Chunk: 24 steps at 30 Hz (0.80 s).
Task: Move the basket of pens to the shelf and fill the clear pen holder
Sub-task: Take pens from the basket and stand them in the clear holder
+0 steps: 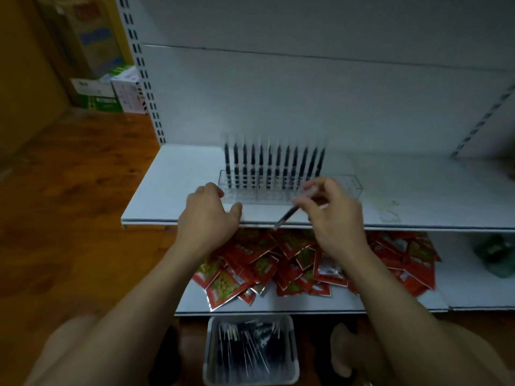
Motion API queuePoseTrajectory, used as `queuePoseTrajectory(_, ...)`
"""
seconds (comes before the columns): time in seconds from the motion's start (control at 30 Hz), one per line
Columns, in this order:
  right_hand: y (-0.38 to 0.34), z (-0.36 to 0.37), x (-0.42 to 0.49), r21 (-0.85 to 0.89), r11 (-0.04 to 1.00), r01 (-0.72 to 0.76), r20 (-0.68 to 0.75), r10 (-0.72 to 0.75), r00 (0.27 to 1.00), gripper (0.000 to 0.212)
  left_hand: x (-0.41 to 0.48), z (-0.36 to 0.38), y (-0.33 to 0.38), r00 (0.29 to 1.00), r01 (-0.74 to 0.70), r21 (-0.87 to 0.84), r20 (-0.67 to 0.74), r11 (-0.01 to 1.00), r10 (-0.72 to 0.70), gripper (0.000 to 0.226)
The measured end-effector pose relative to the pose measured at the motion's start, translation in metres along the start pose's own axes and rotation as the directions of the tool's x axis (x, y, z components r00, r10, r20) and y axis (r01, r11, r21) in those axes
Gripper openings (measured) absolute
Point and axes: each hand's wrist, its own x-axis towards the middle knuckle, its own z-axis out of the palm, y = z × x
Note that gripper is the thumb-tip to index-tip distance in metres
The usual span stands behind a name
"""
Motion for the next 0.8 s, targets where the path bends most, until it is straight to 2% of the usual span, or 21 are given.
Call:
queuePoseTrajectory(0.07,0.0,-0.01,0.02,-0.02,0.997,0.073,-0.078,-0.074,0.994,0.03,0.015,0.003,0.002,0.998,0.05,-0.039,-0.024,0.998,-0.051,0.061)
queuePoseTrajectory(0.2,0.004,-0.033,0.061,-0.021,0.99,0.14,-0.266,-0.141,0.954,0.048,0.048,0.006,0.004,0.986,0.166,-0.096,0.039,0.982,-0.163,0.075)
queuePoseTrajectory(0.27,0.009,-0.042,0.076,-0.022,0.989,0.147,-0.37,-0.145,0.918,0.047,0.06,0.01,0.008,0.98,0.192,-0.104,0.071,0.976,-0.185,0.08)
queuePoseTrajectory(0.33,0.015,-0.048,0.088,-0.021,0.988,0.152,-0.428,-0.147,0.892,0.036,0.071,0.016,0.01,0.975,0.21,-0.119,0.1,0.97,-0.199,0.082)
queuePoseTrajectory(0.5,0.029,-0.044,0.108,-0.015,0.987,0.158,-0.406,-0.15,0.901,0.026,0.083,0.027,0.011,0.966,0.24,-0.168,0.138,0.956,-0.219,0.095)
queuePoseTrajectory(0.7,0.041,-0.038,0.121,0.062,0.989,0.134,-0.418,-0.096,0.903,0.02,0.08,0.028,0.015,0.964,0.246,-0.199,0.148,0.949,-0.22,0.072)
queuePoseTrajectory(0.8,0.051,-0.031,0.12,-0.029,0.99,0.136,-0.315,-0.138,0.939,0.014,0.079,0.03,0.013,0.967,0.236,-0.216,0.144,0.947,-0.208,0.068)
